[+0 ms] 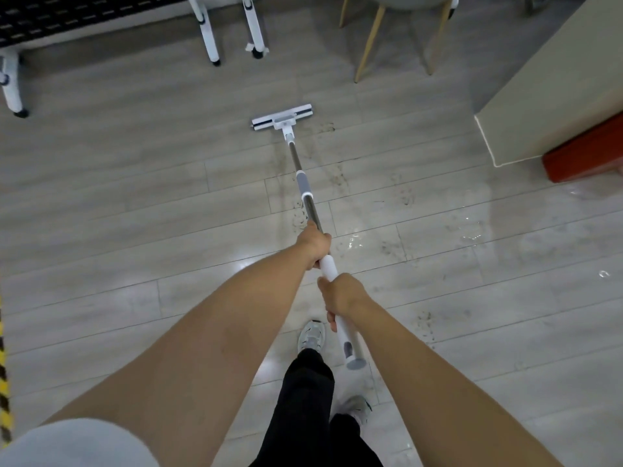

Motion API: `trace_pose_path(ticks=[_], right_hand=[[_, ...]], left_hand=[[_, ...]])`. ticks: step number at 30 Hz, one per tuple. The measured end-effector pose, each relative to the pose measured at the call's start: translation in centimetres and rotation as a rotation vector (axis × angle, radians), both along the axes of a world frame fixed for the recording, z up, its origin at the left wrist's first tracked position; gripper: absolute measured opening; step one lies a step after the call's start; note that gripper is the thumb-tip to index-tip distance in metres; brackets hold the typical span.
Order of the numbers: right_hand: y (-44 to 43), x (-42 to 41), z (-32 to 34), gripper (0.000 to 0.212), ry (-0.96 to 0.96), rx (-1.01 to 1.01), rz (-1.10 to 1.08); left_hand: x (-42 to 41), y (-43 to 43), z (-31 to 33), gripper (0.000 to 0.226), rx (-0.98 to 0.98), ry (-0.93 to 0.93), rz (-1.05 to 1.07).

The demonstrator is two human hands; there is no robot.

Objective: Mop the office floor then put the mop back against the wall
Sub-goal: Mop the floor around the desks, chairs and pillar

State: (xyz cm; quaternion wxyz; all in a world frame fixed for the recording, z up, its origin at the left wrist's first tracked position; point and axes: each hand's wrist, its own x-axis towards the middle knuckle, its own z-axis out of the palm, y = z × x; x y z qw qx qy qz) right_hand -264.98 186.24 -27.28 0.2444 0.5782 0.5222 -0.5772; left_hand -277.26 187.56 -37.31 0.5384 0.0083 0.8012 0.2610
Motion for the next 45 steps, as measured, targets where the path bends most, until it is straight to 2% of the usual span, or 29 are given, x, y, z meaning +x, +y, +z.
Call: trace_pose_path(ticks=[6,9,12,22,31,35,40,45], right_hand=[[3.2,-5.0,-1.1,0.025,-0.006,-0.04,-0.143],[3.2,-3.8,-1.7,0.029,-0.021,-0.018,-0.091],[1.9,-1.6,-2.6,0.034,-0.038,0.031,0.053],[-9.2,13.5,-2.7,0.031,-0.145,0.028,0.167],[-20.2,33.9,1.3,0.03,-0.223,-0.025,0.238],[-23.5,41.9,4.4,0.031,-0.191,-0.017,0.323],[-24.4,45.6,7.9,0.034,-0.18,-0.015,0.331],[-24.8,44.0,7.0,0.034,-0.179,0.03,0.295]], left_hand=[[-4.9,3.7,-1.0,0.031,0.015,-0.003,0.016],[-3.9,3.8,-1.4,0.039,0.005,-0.014,0.001],[-1.7,2.5,-2.0,0.054,-0.024,-0.009,-0.009],[14.2,-8.4,-1.3,0.07,-0.089,0.021,-0.102],[35.0,-20.5,1.6,0.054,-0.046,0.008,-0.035],[42.9,-24.5,4.1,0.049,-0.037,0.02,-0.044],[46.6,-25.7,7.2,0.044,-0.029,-0.009,-0.027],[45.0,-25.4,7.2,0.04,-0.047,0.015,-0.053]])
